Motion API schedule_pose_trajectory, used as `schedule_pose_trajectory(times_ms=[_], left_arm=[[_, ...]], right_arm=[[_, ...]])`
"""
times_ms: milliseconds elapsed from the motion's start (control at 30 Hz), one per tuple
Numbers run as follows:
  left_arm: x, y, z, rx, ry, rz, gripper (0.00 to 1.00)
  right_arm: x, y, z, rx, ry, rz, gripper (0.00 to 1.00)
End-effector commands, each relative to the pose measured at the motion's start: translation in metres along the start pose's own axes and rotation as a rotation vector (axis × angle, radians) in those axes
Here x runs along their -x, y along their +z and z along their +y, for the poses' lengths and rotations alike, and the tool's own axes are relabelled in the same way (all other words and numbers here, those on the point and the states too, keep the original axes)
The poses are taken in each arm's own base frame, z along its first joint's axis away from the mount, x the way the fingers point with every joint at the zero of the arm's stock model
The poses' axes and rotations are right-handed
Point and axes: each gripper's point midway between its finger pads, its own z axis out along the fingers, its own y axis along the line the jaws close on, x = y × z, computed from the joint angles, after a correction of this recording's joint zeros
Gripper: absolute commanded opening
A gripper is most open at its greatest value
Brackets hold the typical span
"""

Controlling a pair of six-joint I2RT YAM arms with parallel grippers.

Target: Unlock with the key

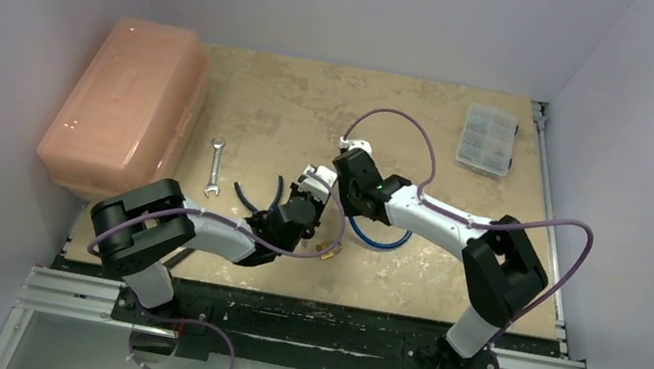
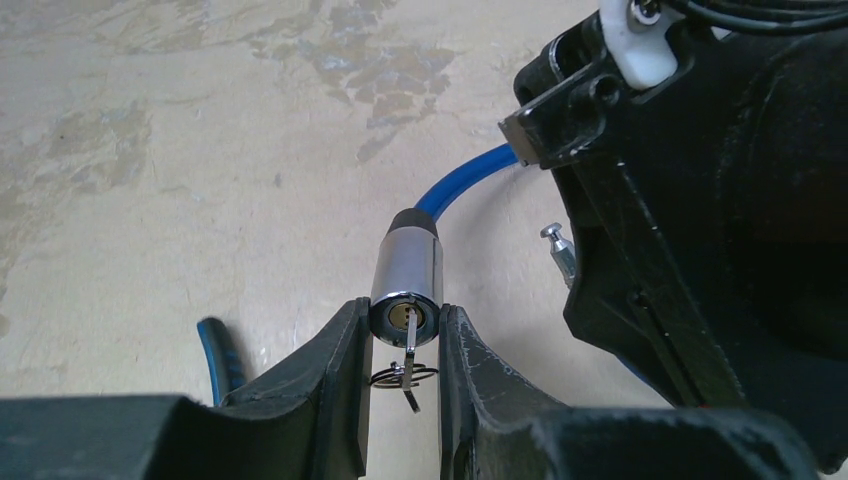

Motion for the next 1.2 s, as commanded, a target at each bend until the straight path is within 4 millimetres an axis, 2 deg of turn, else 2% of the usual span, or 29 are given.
schedule_pose_trajectory(times_ms=[0,267,333,467,533,633,700,767,800,1167], left_arm=[[0.033,0.029,0.002,0.012,-0.093,-0.072,0.00],[0.026,0.058,0.007,0.017,-0.104,-0.030,0.00],[0.023,0.060,0.006,0.007,-0.114,-0.023,0.00],[0.017,0.061,0.006,-0.006,-0.130,-0.010,0.16],[0.014,0.061,0.005,-0.015,-0.131,0.001,0.28],[0.012,0.059,0.005,-0.023,-0.133,0.008,0.50],[0.013,0.057,0.005,-0.031,-0.136,0.004,0.62],[0.016,0.055,0.004,-0.039,-0.134,0.007,0.80],[0.017,0.054,0.005,-0.041,-0.130,0.009,0.85],[0.041,0.030,0.013,-0.062,-0.134,0.016,0.88]], right_arm=[[0.043,0.004,-0.013,-0.017,0.018,-0.070,0.00],[0.060,0.023,-0.021,0.027,0.047,-0.031,0.00],[0.061,0.024,-0.021,0.034,0.046,-0.028,0.05],[0.060,0.021,-0.020,0.045,0.046,-0.025,0.26],[0.060,0.018,-0.019,0.056,0.051,-0.026,0.36],[0.059,0.013,-0.017,0.073,0.058,-0.030,0.58],[0.060,0.009,-0.016,0.087,0.062,-0.034,0.63],[0.061,0.005,-0.015,0.096,0.065,-0.040,0.68],[0.061,0.003,-0.015,0.099,0.065,-0.042,0.71],[0.074,-0.025,-0.020,0.099,0.084,-0.096,0.81]])
